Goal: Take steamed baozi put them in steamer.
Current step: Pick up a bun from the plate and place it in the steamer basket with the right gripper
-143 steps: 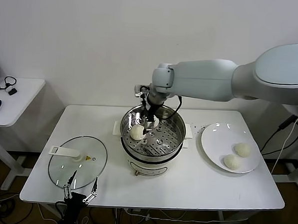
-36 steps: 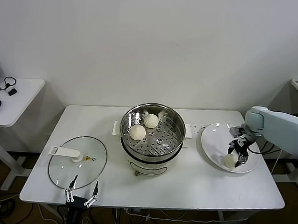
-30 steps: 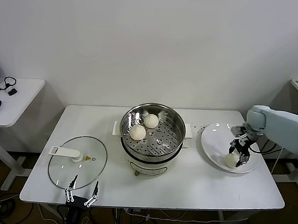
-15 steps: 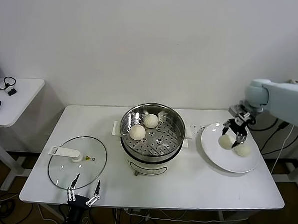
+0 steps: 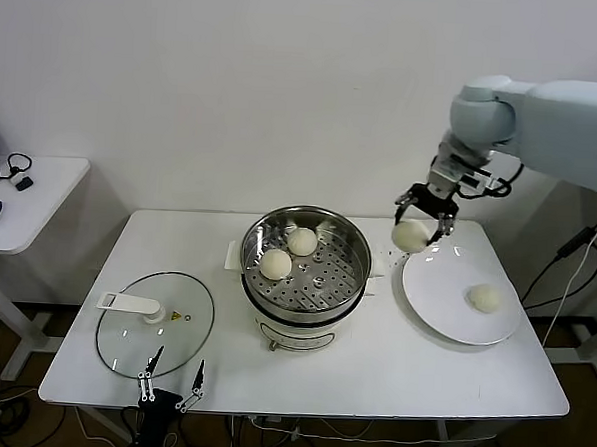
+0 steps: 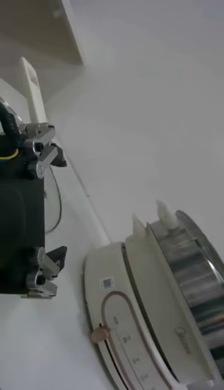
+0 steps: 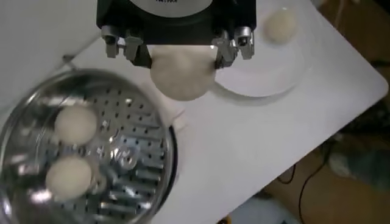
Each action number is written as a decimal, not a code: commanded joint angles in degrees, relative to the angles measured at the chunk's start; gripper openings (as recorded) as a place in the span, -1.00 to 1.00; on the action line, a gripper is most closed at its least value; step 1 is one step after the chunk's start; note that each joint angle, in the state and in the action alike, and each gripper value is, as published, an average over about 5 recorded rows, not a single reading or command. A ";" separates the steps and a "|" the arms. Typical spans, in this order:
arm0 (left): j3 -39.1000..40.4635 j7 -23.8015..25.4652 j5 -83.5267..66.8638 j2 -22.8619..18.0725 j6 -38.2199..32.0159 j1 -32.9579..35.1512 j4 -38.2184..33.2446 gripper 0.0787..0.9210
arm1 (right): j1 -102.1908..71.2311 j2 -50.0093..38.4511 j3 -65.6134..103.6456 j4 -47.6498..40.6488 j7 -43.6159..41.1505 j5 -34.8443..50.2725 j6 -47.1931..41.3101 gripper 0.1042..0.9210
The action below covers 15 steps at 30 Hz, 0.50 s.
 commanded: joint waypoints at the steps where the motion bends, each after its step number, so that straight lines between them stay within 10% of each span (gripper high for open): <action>1: -0.21 -0.04 -0.09 -0.10 -0.03 0.18 -0.45 0.77 | -3.16 8.02 8.28 7.25 4.90 -8.65 4.77 0.45; 15: -0.85 0.01 -0.32 -0.06 -0.05 0.26 -0.63 0.77 | -17.07 16.27 10.39 0.93 6.91 -11.15 -1.32 0.45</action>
